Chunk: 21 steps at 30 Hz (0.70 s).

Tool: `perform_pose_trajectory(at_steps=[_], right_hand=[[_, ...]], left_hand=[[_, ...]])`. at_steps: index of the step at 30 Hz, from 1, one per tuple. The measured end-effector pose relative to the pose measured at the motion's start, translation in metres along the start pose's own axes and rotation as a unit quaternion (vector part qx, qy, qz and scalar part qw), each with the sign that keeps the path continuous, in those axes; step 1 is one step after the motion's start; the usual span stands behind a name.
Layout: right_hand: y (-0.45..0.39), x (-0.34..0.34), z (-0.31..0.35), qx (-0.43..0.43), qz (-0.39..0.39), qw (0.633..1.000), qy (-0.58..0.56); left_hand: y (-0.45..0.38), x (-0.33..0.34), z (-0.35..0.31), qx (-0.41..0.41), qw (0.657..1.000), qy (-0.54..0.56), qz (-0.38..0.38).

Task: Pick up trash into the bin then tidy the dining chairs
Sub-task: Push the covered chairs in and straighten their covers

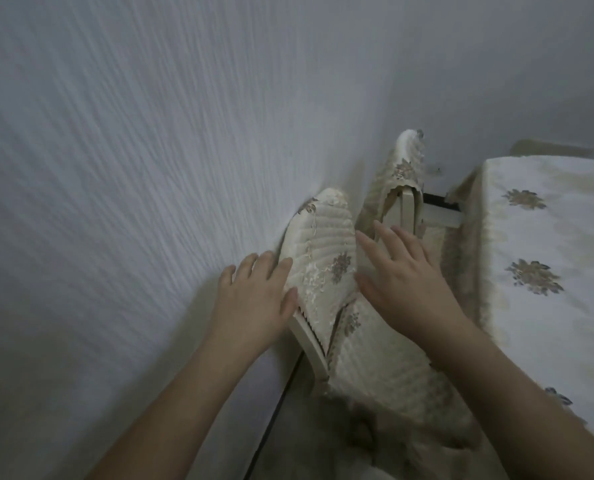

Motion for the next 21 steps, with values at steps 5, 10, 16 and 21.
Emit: perform_pose_trajectory(at_steps=[5, 10, 16, 21], right_hand=[[-0.080, 0.052, -0.005, -0.047, 0.047, 0.997, -0.027], [-0.157, 0.094, -0.015, -0.113, 0.089, 0.990, -0.015], [-0.231, 0.149, -0.001, -0.148, 0.119, 0.982, -0.009], [-0.267, 0.201, 0.009, -0.145, 0.163, 0.976, -0.014]], left_hand=[[-0.051, 0.045, 0.019, -0.056, 0.998, -0.002, 0.040], [-0.101, 0.078, 0.025, -0.086, 0.994, -0.014, 0.063], [-0.112, 0.123, 0.028, -0.136, 0.984, 0.003, 0.118], [-0.093, 0.164, 0.032, -0.190, 0.966, 0.042, 0.172]])
Point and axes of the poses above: each hand's wrist, its own y-axis away from the middle knuckle, its own x-axis out of the palm, z = x × y, the point moved 7 cm from there along -y, towards the middle knuckle, and after that the axes turned 8 degrees about x, right-handed, at the moved point
